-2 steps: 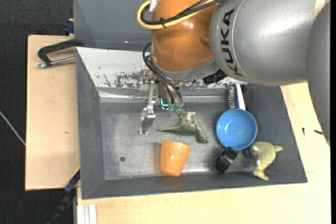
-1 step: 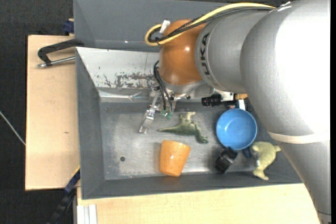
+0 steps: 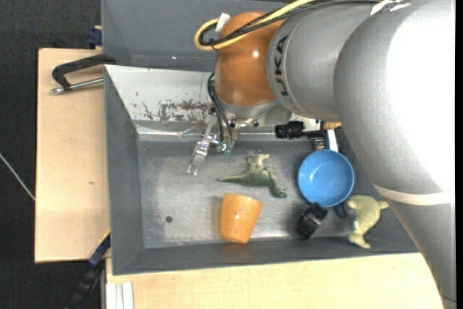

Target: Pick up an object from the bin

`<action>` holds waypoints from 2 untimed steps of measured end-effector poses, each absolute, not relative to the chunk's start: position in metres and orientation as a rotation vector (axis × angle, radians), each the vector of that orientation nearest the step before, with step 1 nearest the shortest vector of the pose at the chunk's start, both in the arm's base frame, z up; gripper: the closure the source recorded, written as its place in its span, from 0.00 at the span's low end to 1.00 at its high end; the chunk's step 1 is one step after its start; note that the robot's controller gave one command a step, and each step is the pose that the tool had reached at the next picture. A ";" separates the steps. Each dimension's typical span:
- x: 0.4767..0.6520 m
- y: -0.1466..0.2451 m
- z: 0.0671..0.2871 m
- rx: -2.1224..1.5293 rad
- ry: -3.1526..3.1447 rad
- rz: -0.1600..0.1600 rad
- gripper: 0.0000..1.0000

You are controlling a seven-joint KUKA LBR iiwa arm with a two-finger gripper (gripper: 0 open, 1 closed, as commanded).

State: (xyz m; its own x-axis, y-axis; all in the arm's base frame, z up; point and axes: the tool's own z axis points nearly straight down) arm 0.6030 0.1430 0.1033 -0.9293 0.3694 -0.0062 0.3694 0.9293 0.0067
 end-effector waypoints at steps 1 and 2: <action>0.593 0.112 0.104 0.741 3.054 0.001 0.00; 0.564 0.022 0.073 1.045 2.958 0.011 0.00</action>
Offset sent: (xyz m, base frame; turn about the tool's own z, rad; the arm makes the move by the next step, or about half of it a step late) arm -0.0102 -0.0308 -0.0007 0.0988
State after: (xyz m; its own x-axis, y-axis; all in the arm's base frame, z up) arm 0.5640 0.0218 0.0735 -0.7779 0.6283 -0.0020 0.6283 0.7779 0.0080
